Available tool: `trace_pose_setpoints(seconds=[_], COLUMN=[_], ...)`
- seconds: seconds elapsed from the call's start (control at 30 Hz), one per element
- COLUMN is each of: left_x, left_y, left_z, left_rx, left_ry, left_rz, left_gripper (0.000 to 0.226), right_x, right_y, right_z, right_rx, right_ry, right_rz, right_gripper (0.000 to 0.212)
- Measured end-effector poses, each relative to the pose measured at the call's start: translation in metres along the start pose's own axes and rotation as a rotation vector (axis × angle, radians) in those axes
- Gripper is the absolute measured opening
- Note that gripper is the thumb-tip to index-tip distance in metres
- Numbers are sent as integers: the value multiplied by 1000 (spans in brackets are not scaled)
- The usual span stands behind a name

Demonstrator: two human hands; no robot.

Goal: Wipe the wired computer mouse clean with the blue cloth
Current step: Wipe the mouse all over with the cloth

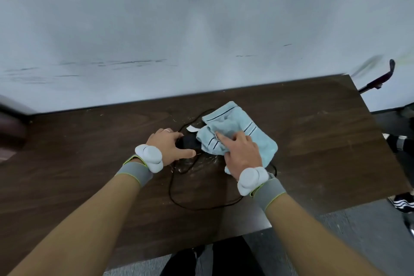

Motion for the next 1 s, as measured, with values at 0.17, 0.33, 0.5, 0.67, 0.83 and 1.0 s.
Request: trace_pose_setpoints(seconds=[0.17, 0.33, 0.5, 0.67, 0.83, 1.0], left_x=[4, 10, 6, 5, 1, -3], left_y=[1, 4, 2, -1, -5, -8], left_z=[0, -7, -2, 9, 27, 21], left_rx=[-149, -248, -201, 74, 374, 538], left_ry=[-268, -428, -343, 30, 298, 332], left_rz=[-59, -59, -53, 84, 288, 347], left_gripper=[60, 37, 79, 70, 67, 62], right_x=[-17, -4, -5, -15, 3, 5], right_y=[-1, -4, 25, 43, 49, 52], right_z=[-17, -22, 7, -2, -28, 7], right_rx=[-137, -205, 21, 126, 128, 231], right_ry=[160, 106, -33, 194, 276, 132], right_rz=[138, 45, -54, -62, -300, -389], right_gripper=[58, 64, 55, 49, 43, 39])
Point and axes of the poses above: each hand's wrist, its own y-axis towards the middle knuckle, its own x-axis out of the palm, z = x × y, the point moved 4 cm from there along y, towards the middle knuckle, and after that the axes turned 10 degrees about z, right-handed, at the moved point
